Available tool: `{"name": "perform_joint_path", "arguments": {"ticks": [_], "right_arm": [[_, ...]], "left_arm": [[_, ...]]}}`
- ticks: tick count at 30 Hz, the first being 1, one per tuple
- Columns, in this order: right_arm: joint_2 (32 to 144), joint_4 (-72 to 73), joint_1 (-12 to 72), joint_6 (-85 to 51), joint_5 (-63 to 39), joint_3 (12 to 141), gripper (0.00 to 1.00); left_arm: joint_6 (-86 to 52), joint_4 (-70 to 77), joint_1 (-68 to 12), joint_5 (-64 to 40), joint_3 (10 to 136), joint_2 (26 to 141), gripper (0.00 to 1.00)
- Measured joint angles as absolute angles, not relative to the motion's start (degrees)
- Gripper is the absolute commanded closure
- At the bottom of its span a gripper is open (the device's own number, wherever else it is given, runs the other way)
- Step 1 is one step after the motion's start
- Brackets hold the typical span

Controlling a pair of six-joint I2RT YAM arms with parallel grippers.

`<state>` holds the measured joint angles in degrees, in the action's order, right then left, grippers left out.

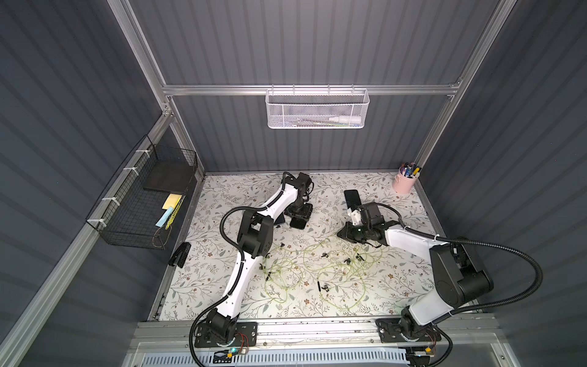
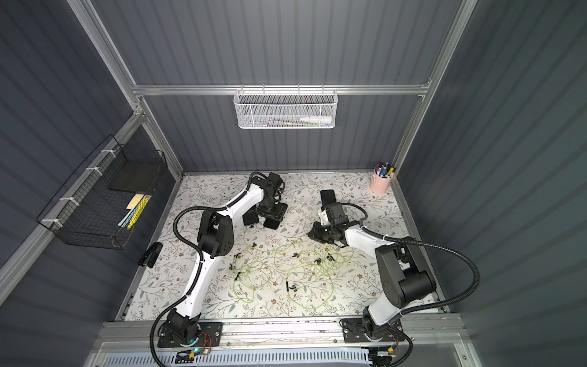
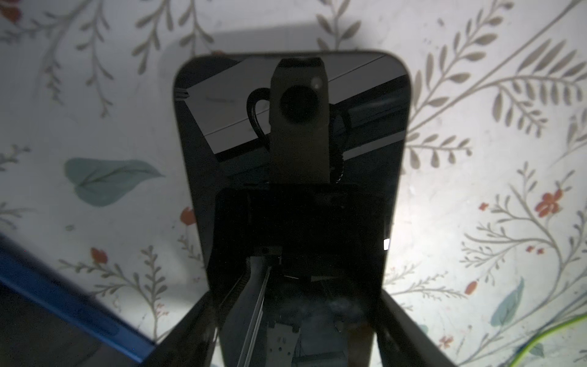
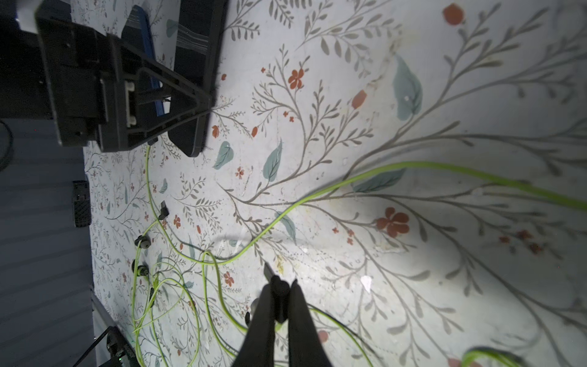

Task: Plug wired earphones into phones
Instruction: Pick up the wired earphone from the center of the board.

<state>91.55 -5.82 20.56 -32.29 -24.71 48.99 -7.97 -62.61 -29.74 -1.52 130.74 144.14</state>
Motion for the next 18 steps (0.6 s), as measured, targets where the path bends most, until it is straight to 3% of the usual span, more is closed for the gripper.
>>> {"name": "perform_joint_path", "arguments": {"ticks": [4,18], "right_arm": [[92.25,-3.31,20.69,-32.29,-27.35,48.99,0.89],[92.25,5.02,20.73,-33.10,-36.38,46.81,0.89]], "left_arm": [[-11.73,-58.02,-28.73,-1.78,125.34,141.10,0.56],[-28.05,-39.55,-25.43,-10.61,105.51,127.48,0.64]]}}
